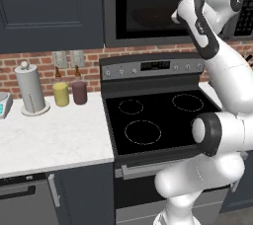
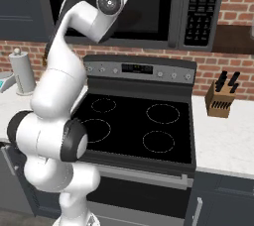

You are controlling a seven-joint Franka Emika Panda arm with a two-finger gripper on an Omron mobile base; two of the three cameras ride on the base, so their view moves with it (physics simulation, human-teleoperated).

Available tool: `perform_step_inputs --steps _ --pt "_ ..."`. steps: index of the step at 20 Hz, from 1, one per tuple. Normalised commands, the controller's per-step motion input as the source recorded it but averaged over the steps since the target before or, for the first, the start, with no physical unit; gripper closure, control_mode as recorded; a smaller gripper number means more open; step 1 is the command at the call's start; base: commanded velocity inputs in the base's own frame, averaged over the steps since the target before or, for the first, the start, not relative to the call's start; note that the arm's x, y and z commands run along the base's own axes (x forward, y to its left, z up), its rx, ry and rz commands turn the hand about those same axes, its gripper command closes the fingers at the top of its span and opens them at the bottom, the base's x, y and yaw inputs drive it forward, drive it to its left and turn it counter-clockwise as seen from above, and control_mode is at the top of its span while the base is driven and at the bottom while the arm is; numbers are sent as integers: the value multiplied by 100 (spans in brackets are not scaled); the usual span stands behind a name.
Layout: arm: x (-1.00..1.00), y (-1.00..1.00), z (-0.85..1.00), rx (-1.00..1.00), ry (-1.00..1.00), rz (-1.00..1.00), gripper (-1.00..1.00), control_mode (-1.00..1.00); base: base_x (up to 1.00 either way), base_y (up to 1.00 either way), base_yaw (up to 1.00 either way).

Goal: Open the microwave, place the bowl with waffle inside the microwave, then close the microwave door and turn it on.

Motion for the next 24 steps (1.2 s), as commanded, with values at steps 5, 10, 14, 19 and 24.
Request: perform_step_inputs --steps 5,10,14,19,24 --pt "77 -11 -10 21 -4 22 100 -100 0 0 0" --pt "-43 -3 -3 4 -18 3 100 -100 0 0 0" --pt "-97 -41 15 3 -4 -4 100 -100 0 0 0" --pt "-100 -66 0 6 -5 -21 100 -100 0 0 0" --pt "-35 -87 -4 15 6 -24 100 -100 0 0 0"
